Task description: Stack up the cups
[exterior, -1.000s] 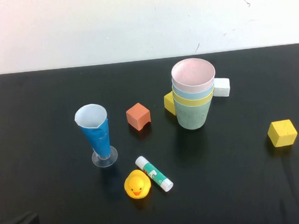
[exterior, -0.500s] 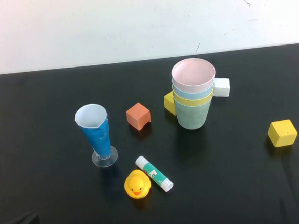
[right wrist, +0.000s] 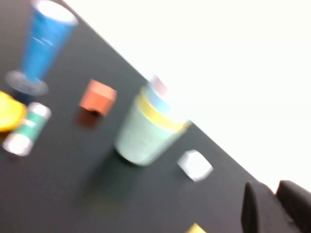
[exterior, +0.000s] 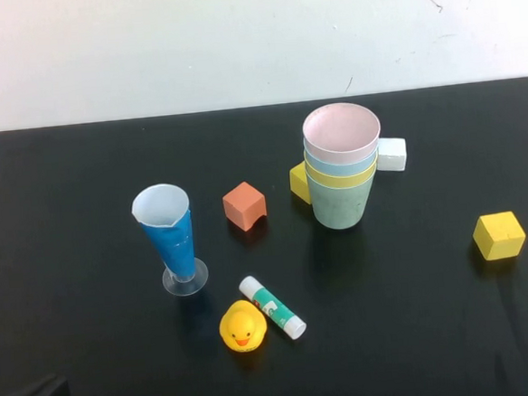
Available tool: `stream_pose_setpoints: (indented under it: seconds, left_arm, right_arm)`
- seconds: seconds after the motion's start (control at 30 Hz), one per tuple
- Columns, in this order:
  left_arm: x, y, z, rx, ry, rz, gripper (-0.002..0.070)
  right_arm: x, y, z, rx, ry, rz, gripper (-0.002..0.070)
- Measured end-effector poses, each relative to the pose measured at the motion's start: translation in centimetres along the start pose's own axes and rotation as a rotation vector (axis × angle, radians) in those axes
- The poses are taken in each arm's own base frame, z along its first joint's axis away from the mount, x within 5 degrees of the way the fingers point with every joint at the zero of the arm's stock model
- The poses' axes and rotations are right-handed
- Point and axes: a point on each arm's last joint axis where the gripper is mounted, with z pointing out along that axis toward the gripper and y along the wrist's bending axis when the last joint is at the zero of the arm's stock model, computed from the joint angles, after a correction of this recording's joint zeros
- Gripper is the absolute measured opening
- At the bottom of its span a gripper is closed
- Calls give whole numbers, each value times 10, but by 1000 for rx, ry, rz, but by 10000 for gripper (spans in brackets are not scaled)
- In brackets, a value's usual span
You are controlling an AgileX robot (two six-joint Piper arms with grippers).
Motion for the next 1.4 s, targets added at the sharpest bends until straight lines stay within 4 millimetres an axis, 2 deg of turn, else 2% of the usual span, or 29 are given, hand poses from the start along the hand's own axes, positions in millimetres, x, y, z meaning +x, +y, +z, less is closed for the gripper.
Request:
stream_pose_setpoints:
  seconds: [0.3,0.47,0.63,0.83,1.1,1.4]
  left_arm:
    - [0,0,0,0,1,-2,-1]
    - [0,0,0,0,1,-2,-1]
    - [0,0,0,0,1,-2,-1]
    - [1,0,0,0,2,-2,-1]
    - [1,0,0,0,2,1,-1]
    - [1,0,0,0,2,1,-1]
  right_arm:
    - [74,18,-37,358,183,312,64]
    - [101,27,-45,523,297,398,64]
    - [120,33,-44,572,364,480,64]
    - [122,38,-41,516,335,554,64]
    - [119,41,-38,434,306,547,64]
    - [119,41,-38,429,308,534,64]
